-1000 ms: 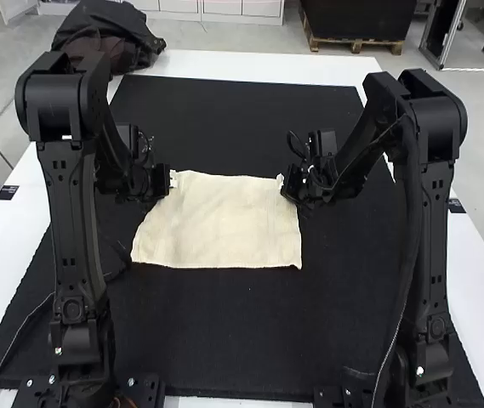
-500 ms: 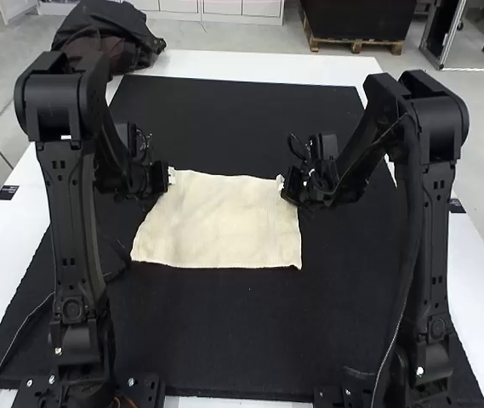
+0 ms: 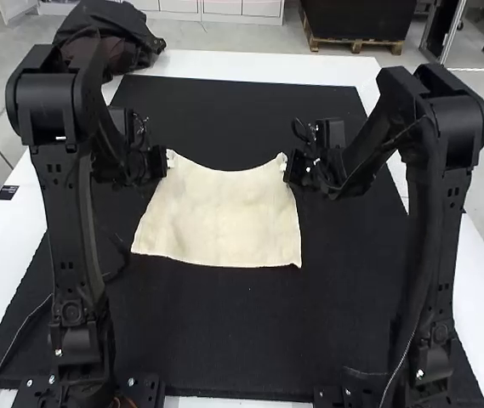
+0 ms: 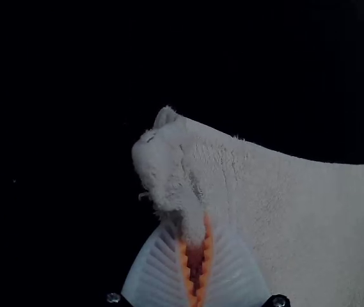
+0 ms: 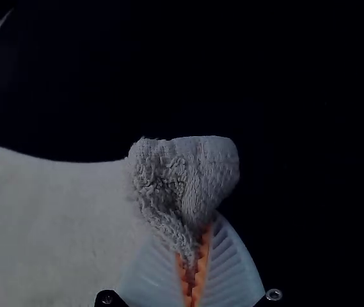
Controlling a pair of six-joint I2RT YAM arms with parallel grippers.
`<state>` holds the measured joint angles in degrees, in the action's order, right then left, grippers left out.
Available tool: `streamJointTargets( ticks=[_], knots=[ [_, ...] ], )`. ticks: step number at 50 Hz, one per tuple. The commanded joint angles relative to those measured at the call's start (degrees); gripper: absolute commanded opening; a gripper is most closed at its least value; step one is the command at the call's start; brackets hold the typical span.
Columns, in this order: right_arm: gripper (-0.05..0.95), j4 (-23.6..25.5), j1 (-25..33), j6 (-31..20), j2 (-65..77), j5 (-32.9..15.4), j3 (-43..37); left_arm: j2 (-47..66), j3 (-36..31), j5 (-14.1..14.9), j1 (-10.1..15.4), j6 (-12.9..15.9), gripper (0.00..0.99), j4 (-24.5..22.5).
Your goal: Fold the towel.
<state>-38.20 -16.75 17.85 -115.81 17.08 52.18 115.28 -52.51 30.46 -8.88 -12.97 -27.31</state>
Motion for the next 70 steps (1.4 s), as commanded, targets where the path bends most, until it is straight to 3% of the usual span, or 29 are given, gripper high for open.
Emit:
streamJointTargets(
  ticks=[1, 19, 58, 70],
  knots=[
    [-0.01, -0.56, 0.67, -1.67, 2.43, -1.26, -0.77, -2.26, -1.63, 0.39, -1.57, -0.56, 0.030, -0.46],
    [-0.01, -0.56, 2.08, -3.52, 4.98, -1.70, -2.00, -5.60, -1.54, 0.39, -4.74, -0.21, 0.030, 0.42],
    [-0.01, 1.02, 1.46, -3.96, 16.23, -2.32, -8.50, -15.97, 5.05, 0.30, -4.12, 2.25, 0.030, 4.02],
    [-0.01, 2.25, 1.46, -4.75, 19.74, -2.67, -12.37, -18.87, 8.48, 0.39, -3.60, 4.80, 0.030, 7.36]
  ],
)
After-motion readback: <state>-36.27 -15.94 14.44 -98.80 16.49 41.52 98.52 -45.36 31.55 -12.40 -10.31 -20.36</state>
